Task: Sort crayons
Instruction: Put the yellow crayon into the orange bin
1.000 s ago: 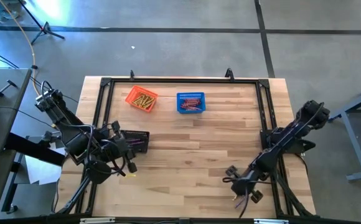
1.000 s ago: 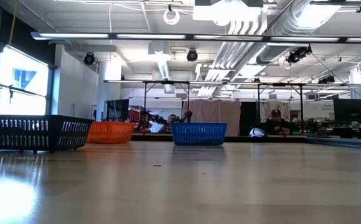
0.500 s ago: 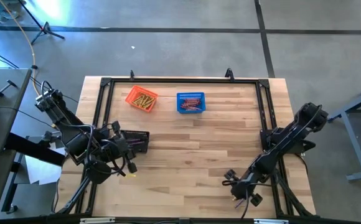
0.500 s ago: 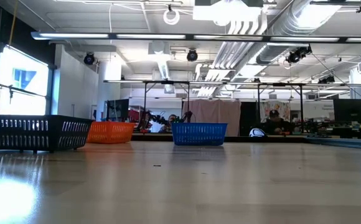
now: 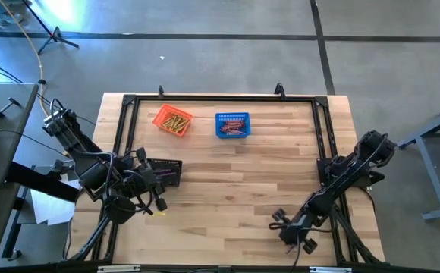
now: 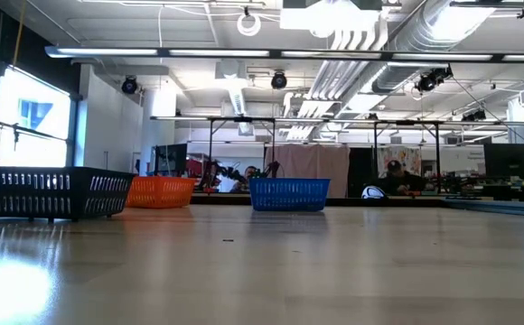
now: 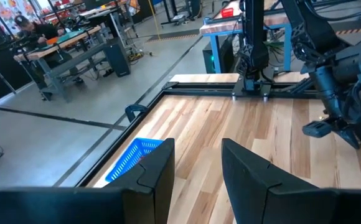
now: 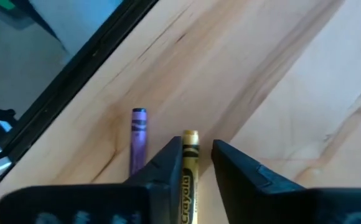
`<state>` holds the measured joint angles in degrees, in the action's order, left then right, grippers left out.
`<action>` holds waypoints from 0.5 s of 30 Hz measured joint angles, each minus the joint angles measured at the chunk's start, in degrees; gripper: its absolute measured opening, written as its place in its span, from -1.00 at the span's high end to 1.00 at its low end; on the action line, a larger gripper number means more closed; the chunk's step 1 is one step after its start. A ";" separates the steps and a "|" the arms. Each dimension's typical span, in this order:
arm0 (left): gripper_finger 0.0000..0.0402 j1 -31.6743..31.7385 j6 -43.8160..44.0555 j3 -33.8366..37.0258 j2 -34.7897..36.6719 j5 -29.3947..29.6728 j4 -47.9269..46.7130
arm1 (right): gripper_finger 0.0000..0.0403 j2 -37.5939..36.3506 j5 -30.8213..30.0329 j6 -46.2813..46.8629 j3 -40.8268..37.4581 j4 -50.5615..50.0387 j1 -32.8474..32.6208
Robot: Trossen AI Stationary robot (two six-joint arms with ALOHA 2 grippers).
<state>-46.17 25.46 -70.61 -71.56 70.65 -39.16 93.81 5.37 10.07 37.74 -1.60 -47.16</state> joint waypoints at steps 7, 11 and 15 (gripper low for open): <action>0.42 0.00 -0.03 0.00 -0.01 0.04 0.07 | 0.95 0.09 -0.87 0.20 -0.07 -0.64 0.25; 0.42 0.02 -0.05 0.00 -0.01 0.30 0.07 | 0.92 0.12 -1.35 0.07 -0.13 -0.55 0.23; 0.42 0.02 -0.08 0.00 -0.01 0.35 0.04 | 0.97 0.12 -1.31 -0.99 -0.19 -0.43 1.19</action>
<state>-46.15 25.39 -70.61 -71.57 71.00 -39.11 93.93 4.06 9.08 37.54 -2.03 -45.97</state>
